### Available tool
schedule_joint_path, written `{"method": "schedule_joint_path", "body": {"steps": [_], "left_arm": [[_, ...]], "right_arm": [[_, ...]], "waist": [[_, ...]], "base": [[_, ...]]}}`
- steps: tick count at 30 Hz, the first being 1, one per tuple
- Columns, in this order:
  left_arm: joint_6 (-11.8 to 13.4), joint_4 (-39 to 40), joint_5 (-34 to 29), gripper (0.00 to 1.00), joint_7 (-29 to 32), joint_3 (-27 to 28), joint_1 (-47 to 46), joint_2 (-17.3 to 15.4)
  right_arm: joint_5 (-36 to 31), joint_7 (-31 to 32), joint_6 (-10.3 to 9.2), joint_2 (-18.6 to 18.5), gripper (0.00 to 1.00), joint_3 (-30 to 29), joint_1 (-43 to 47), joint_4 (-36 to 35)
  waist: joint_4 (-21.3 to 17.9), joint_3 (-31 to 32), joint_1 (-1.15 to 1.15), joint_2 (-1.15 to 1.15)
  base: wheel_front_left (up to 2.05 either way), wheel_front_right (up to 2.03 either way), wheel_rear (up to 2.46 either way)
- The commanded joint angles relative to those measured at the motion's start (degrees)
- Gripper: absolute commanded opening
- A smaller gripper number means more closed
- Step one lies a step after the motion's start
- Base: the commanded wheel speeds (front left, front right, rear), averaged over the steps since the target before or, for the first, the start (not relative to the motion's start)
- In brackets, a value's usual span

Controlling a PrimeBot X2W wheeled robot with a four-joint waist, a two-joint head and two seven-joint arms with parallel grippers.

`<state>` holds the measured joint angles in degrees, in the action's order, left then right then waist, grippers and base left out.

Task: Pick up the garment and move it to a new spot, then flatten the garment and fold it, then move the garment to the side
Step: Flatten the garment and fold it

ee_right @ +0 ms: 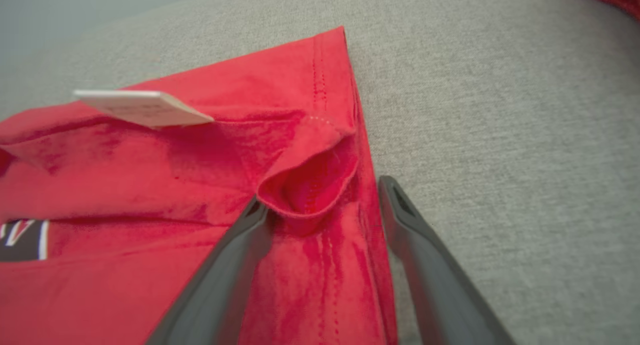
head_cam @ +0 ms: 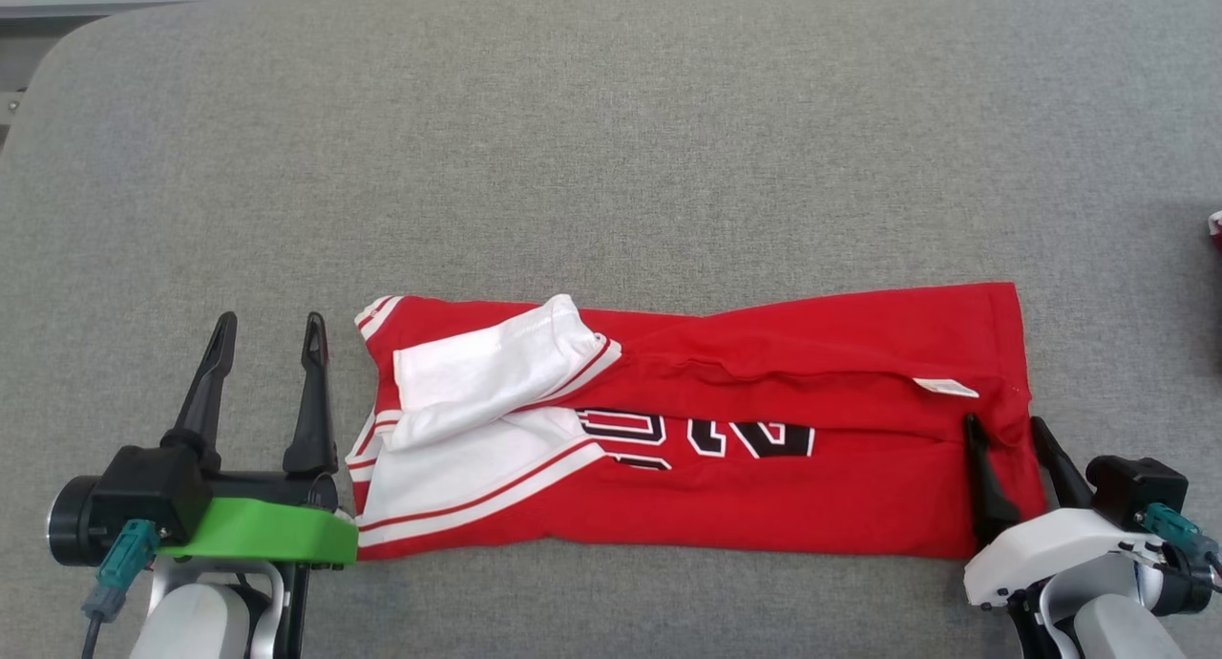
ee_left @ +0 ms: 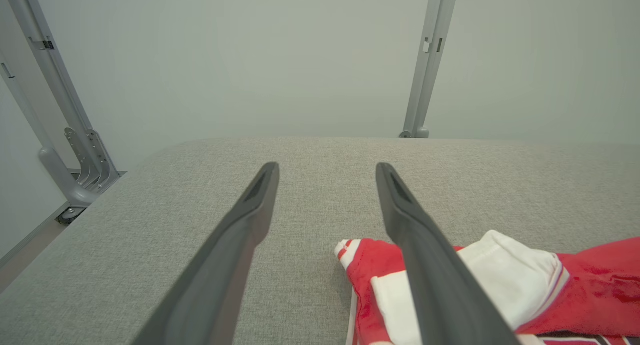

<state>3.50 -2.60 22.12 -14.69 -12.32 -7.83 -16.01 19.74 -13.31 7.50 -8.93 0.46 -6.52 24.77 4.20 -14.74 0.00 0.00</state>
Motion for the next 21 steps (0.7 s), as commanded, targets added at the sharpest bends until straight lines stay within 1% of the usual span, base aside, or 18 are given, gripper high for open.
{"method": "schedule_joint_path", "body": {"steps": [1, 3, 4, 5, 6, 7, 10, 13, 18, 21], "left_arm": [[-0.4, -0.3, -0.2, 1.0, -0.1, 0.1, -1.0, 0.0], [-0.5, -0.5, -0.3, 1.0, -0.2, 0.2, -1.3, 0.1], [-0.4, -0.6, -0.3, 1.0, -0.2, 0.2, -1.5, 0.2], [-0.5, -0.6, -0.4, 1.0, -0.3, 0.3, -1.6, 0.2], [-0.4, -0.6, -0.5, 1.0, -0.3, 0.4, -1.7, 0.2], [-0.3, -0.6, -0.6, 1.0, -0.3, 0.5, -1.7, 0.3], [-0.2, -0.4, -0.7, 1.0, -0.3, 0.6, -1.9, 0.3], [0.0, -0.2, -0.9, 1.0, -0.4, 0.7, -2.1, 0.3], [0.1, 0.1, -1.1, 1.0, -0.4, 1.1, -1.6, 0.0], [0.0, 0.1, -1.1, 1.0, -0.4, 1.0, -1.6, -0.1]], "right_arm": [[0.5, -0.2, -0.02, 0.2, 1.0, 0.6, -0.6, 1.4], [1.3, -0.3, -0.02, 0.7, 1.0, 2.0, -0.7, 3.5], [1.8, -0.4, -0.02, 0.9, 0.8, 2.7, -0.8, 4.5], [2.5, -0.4, -0.01, 1.2, 0.49, 3.2, -0.8, 5.4], [3.0, -0.5, -0.01, 1.4, 0.1, 3.6, -0.9, 6.3], [3.6, -0.6, -0.01, 1.6, 0.0, 4.0, -1.0, 7.1], [4.8, -0.9, -0.08, 1.3, 0.0, 5.1, -1.3, 8.8], [6.1, -1.1, -0.15, 0.1, 0.0, 5.0, -2.0, 9.5], [7.0, -1.7, -0.47, -3.8, 0.0, -0.5, -3.6, 8.2], [6.1, -1.9, -0.08, -5.3, 0.0, -4.0, -3.7, 6.3]], "waist": [[0.2, -0.3, 0.0, 0.0], [0.2, -0.4, 0.0, 0.0], [0.2, -0.5, 0.0, 0.0], [0.2, -0.6, 0.0, 0.0], [0.1, -0.6, 0.0, 0.0], [0.0, -0.7, 0.0, 0.0], [-0.3, -0.7, 0.0, 0.0], [-0.8, -0.7, 0.0, 0.0], [-2.0, -0.6, 0.0, 0.0], [-2.5, -0.5, 0.0, 0.0]], "base": [[0.0, 0.0, 0.0], [0.0, 0.0, 0.0], [0.0, 0.0, 0.0], [0.0, 0.0, 0.0], [0.0, 0.0, 0.0], [0.0, 0.0, 0.0], [0.0, 0.0, 0.0], [0.0, 0.0, 0.0], [0.0, 0.0, 0.0], [0.0, 0.0, 0.0]]}}
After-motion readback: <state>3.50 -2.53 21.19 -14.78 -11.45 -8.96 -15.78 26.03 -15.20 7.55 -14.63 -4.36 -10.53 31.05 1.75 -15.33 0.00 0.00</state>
